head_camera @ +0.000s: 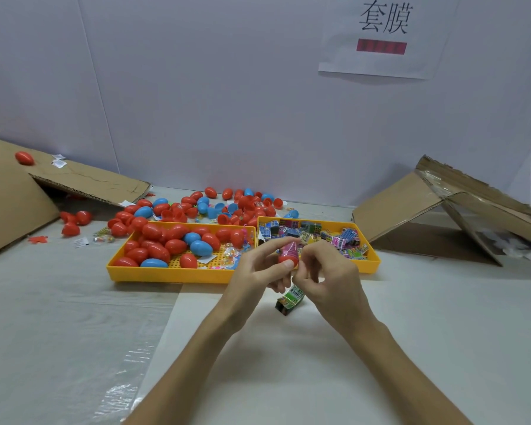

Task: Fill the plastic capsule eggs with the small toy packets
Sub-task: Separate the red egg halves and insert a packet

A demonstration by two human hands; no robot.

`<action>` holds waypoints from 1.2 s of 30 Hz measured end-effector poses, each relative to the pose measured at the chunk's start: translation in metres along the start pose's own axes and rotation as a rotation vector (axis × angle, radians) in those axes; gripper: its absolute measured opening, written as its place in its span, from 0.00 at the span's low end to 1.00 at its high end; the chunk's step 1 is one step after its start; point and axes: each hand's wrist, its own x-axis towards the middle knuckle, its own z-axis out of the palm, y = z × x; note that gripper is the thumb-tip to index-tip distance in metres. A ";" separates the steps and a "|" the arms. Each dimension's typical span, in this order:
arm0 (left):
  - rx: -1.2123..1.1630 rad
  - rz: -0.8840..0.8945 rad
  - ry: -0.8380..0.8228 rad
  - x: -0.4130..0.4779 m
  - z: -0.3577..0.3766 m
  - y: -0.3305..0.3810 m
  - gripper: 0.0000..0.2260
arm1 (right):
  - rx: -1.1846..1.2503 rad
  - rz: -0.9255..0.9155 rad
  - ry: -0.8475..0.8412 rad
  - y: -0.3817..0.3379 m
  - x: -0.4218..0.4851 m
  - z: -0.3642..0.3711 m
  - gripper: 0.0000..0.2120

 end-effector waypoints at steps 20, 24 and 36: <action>-0.446 -0.138 0.054 0.000 -0.004 0.006 0.12 | 0.524 0.469 0.042 0.000 0.005 0.003 0.07; -0.286 -0.171 0.072 0.001 -0.001 0.003 0.13 | 0.842 0.683 -0.114 0.005 0.008 -0.001 0.17; -0.048 -0.114 0.067 0.001 0.007 -0.001 0.08 | 0.959 0.805 -0.076 0.002 0.007 -0.001 0.14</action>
